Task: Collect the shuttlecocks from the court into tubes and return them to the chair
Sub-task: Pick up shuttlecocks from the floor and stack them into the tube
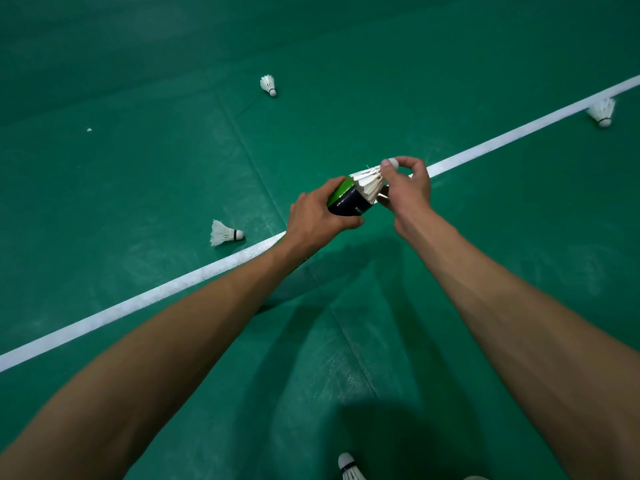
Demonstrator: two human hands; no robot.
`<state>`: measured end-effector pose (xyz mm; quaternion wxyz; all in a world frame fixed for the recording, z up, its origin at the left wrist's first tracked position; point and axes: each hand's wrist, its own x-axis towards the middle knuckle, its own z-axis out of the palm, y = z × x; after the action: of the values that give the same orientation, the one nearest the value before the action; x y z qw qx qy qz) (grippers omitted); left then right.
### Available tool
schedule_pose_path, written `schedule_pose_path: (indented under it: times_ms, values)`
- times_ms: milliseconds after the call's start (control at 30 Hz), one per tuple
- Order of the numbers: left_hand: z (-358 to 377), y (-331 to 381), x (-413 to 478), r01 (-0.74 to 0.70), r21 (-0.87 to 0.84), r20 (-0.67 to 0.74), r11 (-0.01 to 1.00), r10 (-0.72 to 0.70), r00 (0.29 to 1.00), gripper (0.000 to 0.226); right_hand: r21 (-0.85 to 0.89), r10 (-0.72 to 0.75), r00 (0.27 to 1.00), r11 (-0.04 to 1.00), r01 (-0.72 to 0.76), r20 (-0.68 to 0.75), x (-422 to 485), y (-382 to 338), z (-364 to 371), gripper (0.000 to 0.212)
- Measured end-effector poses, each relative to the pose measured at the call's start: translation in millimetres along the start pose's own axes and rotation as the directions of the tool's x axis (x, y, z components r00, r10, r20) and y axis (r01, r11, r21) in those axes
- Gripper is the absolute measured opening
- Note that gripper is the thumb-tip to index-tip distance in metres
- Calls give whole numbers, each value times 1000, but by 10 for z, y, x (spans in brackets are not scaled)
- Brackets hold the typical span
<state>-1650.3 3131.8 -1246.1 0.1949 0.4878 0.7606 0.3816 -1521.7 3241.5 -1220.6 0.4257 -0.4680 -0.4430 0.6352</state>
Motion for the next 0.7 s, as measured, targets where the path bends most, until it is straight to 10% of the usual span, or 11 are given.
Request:
schedule_pose_path:
  times_ms: [433, 700]
  values:
    - [-174, -4, -2, -7, -192, 129, 981, 33, 991, 75, -181, -211, 961, 953, 243, 181, -38, -6, -80, 12]
    - [-219, 2, 13, -1, -196, 124, 981, 26, 992, 75, -300, -55, 915, 936, 187, 401, -81, -37, -172, 13]
